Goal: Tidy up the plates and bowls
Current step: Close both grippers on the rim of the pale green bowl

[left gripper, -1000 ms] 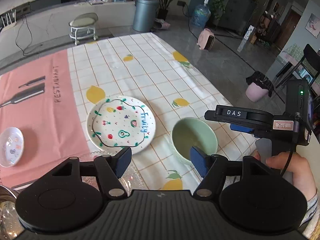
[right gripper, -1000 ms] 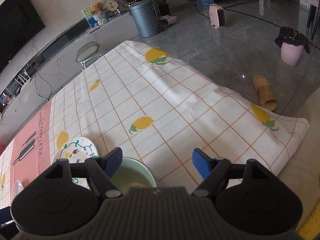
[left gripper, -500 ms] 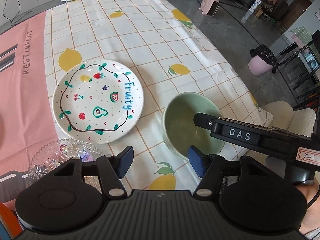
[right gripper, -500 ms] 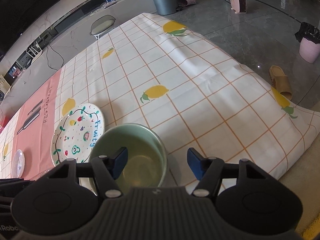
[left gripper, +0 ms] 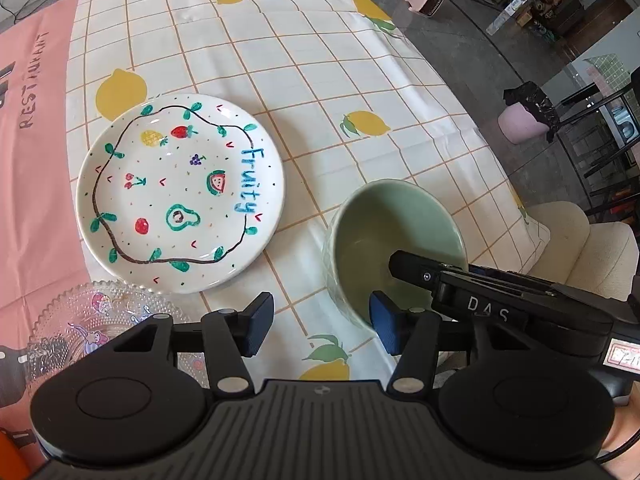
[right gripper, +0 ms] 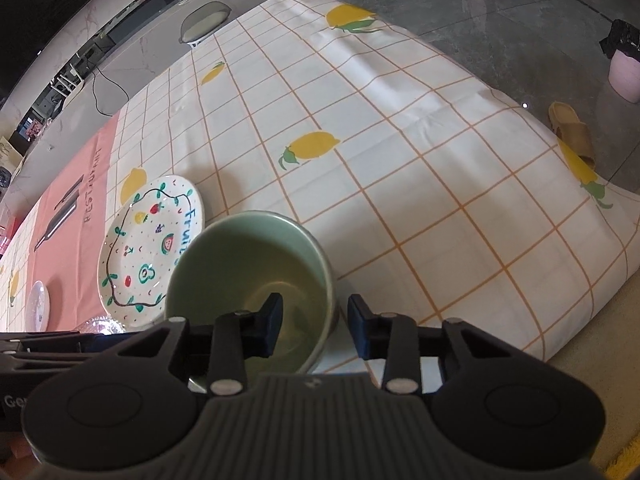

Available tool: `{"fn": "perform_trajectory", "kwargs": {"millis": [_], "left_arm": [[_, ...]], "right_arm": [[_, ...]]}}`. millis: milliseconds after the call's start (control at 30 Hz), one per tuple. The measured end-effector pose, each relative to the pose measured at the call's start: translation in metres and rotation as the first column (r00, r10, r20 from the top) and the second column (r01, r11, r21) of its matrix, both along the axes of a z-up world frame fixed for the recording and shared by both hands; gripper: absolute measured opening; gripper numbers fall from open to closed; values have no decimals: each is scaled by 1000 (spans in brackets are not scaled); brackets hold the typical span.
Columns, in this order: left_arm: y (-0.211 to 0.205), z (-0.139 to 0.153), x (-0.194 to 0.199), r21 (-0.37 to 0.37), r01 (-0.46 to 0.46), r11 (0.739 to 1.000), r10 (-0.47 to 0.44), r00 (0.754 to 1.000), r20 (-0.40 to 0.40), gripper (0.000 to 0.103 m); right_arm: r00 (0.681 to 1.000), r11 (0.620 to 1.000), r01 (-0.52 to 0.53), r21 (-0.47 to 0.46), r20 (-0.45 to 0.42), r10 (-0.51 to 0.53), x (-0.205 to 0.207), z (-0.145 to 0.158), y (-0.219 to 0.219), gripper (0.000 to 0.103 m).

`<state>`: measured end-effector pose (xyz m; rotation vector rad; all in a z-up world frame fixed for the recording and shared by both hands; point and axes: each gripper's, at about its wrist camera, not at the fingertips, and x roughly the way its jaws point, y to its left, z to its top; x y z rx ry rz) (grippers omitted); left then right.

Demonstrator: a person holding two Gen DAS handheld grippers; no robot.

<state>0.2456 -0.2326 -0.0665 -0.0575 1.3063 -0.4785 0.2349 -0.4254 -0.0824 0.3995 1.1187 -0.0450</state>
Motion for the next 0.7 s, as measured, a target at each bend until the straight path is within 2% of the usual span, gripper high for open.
{"fn": "perform_trajectory", "kwargs": {"millis": [100, 233, 567, 700], "left_arm": [[0, -3, 4, -2, -15, 1000, 15, 1000, -13, 61], [4, -11, 9, -51, -36, 998, 33, 998, -49, 50], [6, -24, 17, -101, -98, 990, 86, 990, -112, 40], [2, -26, 19, -99, -103, 990, 91, 989, -114, 34]], "right_arm": [[1000, 1000, 0, -24, -11, -1, 2, 0, 2, 36], [1000, 1000, -17, -24, -13, 17, 3, -1, 3, 35], [1000, 1000, -2, 2, -22, 2, 5, -5, 1, 33], [1000, 1000, 3, 19, -22, -2, 6, -6, -1, 28]]}}
